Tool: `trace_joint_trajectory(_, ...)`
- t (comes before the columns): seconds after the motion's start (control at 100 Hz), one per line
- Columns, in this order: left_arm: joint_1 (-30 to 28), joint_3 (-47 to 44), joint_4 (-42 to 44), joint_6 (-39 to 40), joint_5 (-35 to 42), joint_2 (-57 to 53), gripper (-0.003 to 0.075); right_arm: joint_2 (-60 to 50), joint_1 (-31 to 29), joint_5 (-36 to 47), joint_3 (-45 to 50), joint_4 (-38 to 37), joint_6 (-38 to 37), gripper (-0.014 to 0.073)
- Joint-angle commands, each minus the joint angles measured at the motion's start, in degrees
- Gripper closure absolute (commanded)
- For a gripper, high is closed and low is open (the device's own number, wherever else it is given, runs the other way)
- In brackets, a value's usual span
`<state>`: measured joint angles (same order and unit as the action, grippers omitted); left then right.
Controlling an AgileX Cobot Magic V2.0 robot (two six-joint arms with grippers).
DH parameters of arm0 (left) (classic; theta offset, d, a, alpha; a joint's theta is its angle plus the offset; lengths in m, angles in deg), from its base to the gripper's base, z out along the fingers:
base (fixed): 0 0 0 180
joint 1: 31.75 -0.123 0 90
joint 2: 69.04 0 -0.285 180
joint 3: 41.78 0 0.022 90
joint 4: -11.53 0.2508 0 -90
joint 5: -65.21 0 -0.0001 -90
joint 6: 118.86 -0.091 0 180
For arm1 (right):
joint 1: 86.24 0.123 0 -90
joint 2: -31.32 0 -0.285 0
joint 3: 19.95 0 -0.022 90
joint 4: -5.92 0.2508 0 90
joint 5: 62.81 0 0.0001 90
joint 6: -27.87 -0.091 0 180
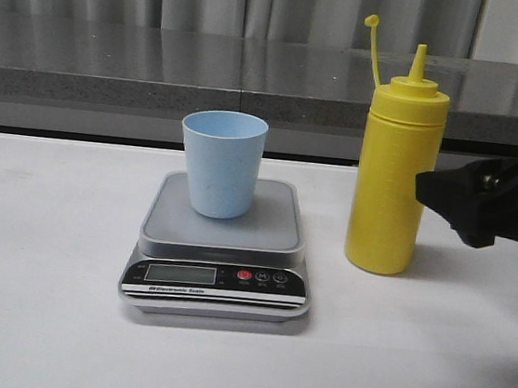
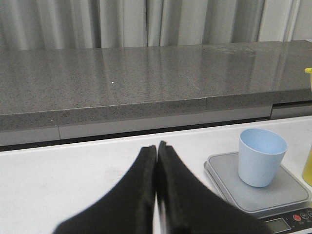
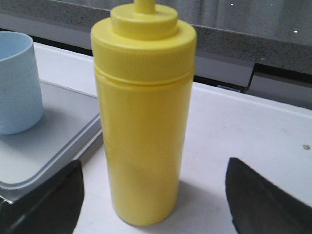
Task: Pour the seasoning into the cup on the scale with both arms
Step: 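Close the right gripper around the yellow bottle's body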
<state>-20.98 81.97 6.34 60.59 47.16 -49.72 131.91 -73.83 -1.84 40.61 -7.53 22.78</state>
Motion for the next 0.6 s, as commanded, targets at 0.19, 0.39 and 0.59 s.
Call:
trace_joint_trajectory(0.19, -0.02, 1.58, -0.17, -0.14, 4.13, 0.57, 0.0738, 4.71, -0.02, 9.13, -3.87, -1.67, -0.9, 0.0001)
trace_joint_trajectory(0.39, -0.02, 1.58, -0.17, -0.14, 4.13, 0.57, 0.0738, 6.57, -0.02, 8.47, -7.19, -2.81, -1.33, 0.0001)
trace_joint_trajectory(0.59, -0.02, 1.58, -0.17, -0.14, 4.13, 0.57, 0.0738, 6.97, -0.02, 5.49, -10.19, -3.63, -1.95, 0.0001)
